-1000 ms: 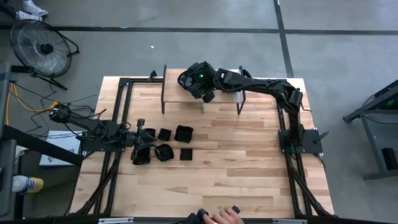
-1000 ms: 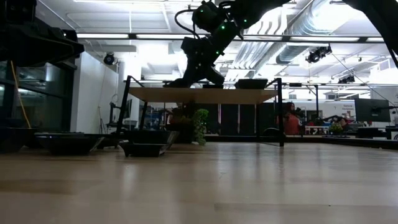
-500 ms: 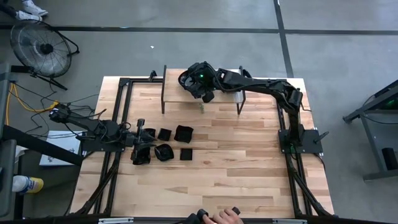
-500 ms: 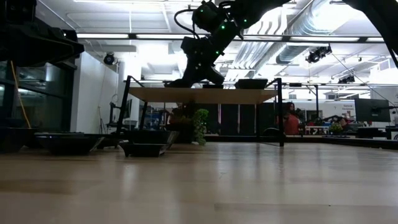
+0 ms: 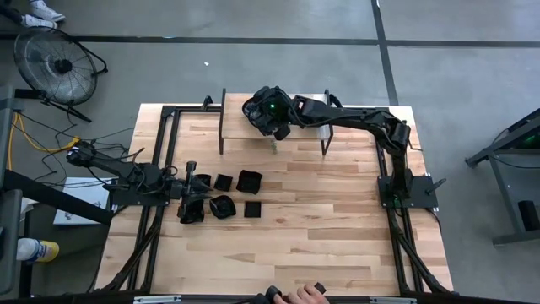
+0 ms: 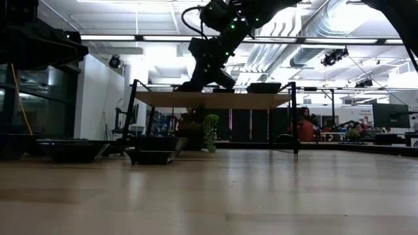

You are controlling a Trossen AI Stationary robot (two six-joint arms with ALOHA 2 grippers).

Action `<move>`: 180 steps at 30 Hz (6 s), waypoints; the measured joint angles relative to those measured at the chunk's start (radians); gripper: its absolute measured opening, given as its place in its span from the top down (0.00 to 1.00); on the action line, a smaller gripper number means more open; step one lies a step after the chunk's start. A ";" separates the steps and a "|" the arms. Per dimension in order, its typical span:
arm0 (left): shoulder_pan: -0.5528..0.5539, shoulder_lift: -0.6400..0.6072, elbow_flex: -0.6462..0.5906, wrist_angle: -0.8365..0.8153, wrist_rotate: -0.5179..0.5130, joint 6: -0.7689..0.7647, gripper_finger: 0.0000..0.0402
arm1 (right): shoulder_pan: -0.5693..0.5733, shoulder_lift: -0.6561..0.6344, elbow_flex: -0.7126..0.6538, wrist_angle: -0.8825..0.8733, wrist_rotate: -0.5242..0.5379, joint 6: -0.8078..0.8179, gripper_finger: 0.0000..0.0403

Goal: Pick & Place Mini shaped plates
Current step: Stack the leaf shaped plate on top of the other leaf shaped plate on the shelf, then stack the distorted square plate on top of the other distorted square plate on the shelf

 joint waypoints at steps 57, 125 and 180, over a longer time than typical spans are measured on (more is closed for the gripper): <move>0.000 0.000 0.000 0.000 0.000 0.000 0.74 | 0.377 -0.086 -0.215 0.086 -0.240 0.655 0.73; 0.000 0.000 0.000 0.001 0.000 0.000 0.74 | 0.372 -0.025 -0.519 0.375 -0.223 -0.098 0.73; 0.000 0.000 0.000 -0.001 0.005 0.000 0.74 | 0.346 0.040 -0.516 0.499 -0.201 -0.034 1.00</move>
